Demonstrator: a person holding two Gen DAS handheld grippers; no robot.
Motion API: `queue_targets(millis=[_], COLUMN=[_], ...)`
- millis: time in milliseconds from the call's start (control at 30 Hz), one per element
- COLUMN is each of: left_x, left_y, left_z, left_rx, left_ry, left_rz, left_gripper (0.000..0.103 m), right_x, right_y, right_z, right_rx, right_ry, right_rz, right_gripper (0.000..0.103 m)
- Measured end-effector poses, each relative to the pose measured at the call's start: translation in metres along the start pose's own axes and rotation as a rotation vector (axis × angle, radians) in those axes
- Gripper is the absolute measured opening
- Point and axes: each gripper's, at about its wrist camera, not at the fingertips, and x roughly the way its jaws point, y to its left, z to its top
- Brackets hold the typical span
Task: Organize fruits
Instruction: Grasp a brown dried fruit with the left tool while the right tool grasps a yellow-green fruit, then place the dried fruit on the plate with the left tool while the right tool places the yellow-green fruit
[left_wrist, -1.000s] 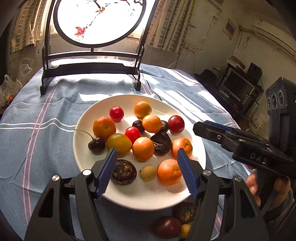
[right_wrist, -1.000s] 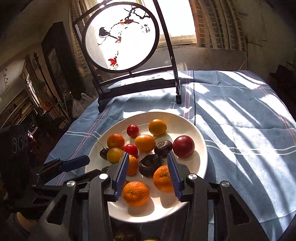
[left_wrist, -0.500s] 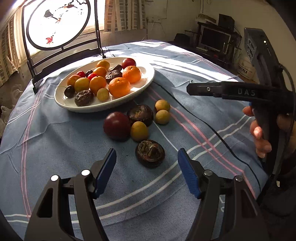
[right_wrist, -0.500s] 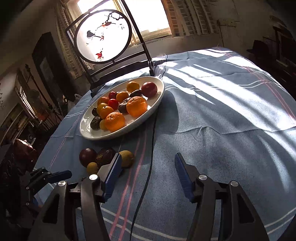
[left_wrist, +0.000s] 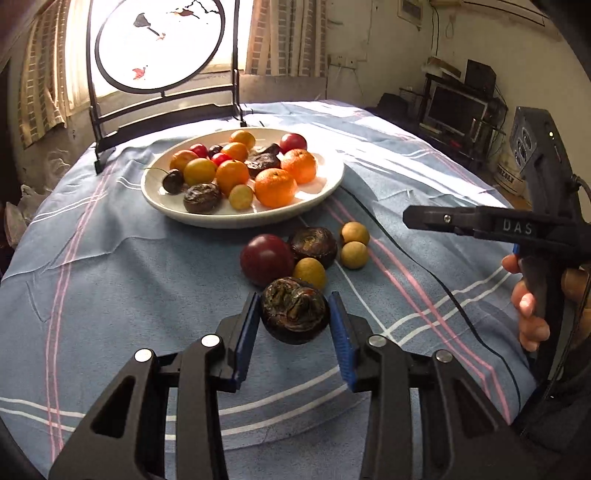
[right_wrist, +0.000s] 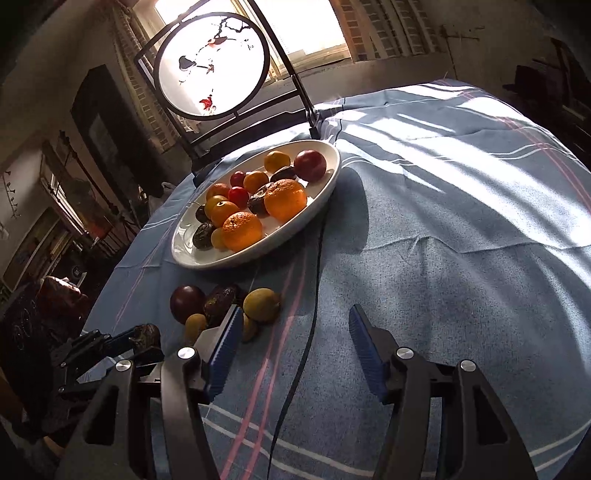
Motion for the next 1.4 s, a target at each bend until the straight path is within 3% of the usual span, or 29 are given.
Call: queue_targets(millis=[133, 233, 300, 367, 433, 600, 867, 1100, 1400], left_x=[-0.009, -0.010, -0.008, -0.009, -0.010, -0.010, -0.009, 0.003, 0.068], left_y=[0.036, 0.063, 0.067, 0.064, 0.061, 0.062, 0.066, 0.072, 0.076], left_z=[0.001, 0.001, 0.002, 0.002, 0.001, 0.000, 0.004, 0.054, 0.130], left_rx=[-0.071, -0.173, -0.190, -0.170, -0.154, -0.160, -0.183, -0.148, -0.139], left_ry=[-0.035, -0.027, -0.023, -0.029, -0.037, -0.036, -0.019, -0.038, 0.014], left_rz=[0.059, 0.018, -0.003, -0.002, -0.005, -0.026, -0.068, -0.053, -0.059], left_gripper=[0.037, 0.037, 0.037, 0.037, 0.037, 0.037, 0.037, 0.037, 0.039], right_x=[0.019, 0.033, 0.044, 0.057, 0.064, 0.059, 0.019, 0.015, 0.076], right_y=[0.026, 0.040, 0.046, 0.049, 0.047, 0.045, 0.032, 0.032, 0.042], right_z=[0.003, 0.014, 0.022, 0.026, 0.027, 0.025, 0.048, 0.101, 0.152], right_rx=[-0.109, -0.142, -0.145, -0.138, -0.111, -0.078, 0.011, 0.009, 0.005], right_ry=[0.067, 0.085, 0.107, 0.146, 0.174, 0.194, 0.100, 0.021, 0.003], right_rz=[-0.054, -0.093, -0.106, -0.108, -0.118, -0.076, 0.060, 0.045, 0.002], right_gripper=[0.050, 0.050, 0.049, 0.042, 0.029, 0.028, 0.028, 0.028, 0.030])
